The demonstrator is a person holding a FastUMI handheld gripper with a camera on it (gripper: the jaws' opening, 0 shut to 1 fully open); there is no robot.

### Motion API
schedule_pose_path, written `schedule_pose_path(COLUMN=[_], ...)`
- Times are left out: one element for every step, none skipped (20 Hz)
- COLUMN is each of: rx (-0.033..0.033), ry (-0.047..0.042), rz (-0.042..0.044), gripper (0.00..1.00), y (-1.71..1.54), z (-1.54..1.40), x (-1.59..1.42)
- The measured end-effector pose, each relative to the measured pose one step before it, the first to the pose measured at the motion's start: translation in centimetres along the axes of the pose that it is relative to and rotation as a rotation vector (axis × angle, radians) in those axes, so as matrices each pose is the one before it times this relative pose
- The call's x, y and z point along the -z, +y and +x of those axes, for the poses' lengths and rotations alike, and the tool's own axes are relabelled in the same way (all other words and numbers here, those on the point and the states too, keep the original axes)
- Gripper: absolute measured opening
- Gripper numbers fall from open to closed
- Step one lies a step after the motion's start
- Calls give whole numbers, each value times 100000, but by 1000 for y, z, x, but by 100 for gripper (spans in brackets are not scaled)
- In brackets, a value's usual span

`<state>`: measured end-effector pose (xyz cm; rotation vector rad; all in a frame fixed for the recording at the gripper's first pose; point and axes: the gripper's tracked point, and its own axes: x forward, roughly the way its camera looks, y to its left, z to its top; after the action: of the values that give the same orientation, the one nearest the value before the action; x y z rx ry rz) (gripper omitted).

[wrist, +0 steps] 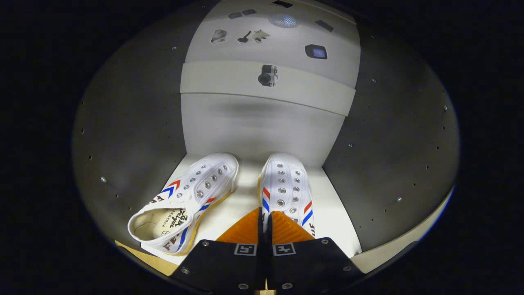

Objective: Open the shoe cabinet door, grab the shoes and put them into the shoe cabinet, then close the shoe cabinet door.

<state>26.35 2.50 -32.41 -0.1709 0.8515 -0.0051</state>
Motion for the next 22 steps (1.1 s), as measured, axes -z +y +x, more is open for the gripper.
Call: schedule_pose_path(rx=[-270,286,1273,1126,1012,1591,872,-335,-645,-889,-641,-756,-635,-835,-402,-1192,-1789,-1838,-1905,-1633,-1522,-739], ry=[391,787,-164,-1043,-1314,-464,-511,403,534,-469,-1301,-2307,-1918,-2328,-1806,-1748,-1808,-2065,-2689,-2132,-1574,-1609], rz=[213,310,321,-1069,-1450,-2202,-1586,-578,321,678,579,527,545,1068,1276,1061,395,200,428,919,1364,1504], gripper=[0,0,1,1,4,7,13,17,24,28,35,37,44,47,54,56,62,64,70,72,76,78], y=[217,158,64,-13,-10,-197,-319,-19,-118,-191,-221,-187,-269,-172,-272,-117,-23,8,55,68,33,-269], z=[387,365,58,296,-83,-28,-251,-413,-582,-720,-880,-984,-1164,-1284,-1347,-1328,-1555,-1679,-1691,-1693,-1551,-1635], x=[22,147,-66,-107,-188,109,-38,52,171,-133,-304,-431,-361,-382,-218,-166,-87,-110,-282,38,18,-175])
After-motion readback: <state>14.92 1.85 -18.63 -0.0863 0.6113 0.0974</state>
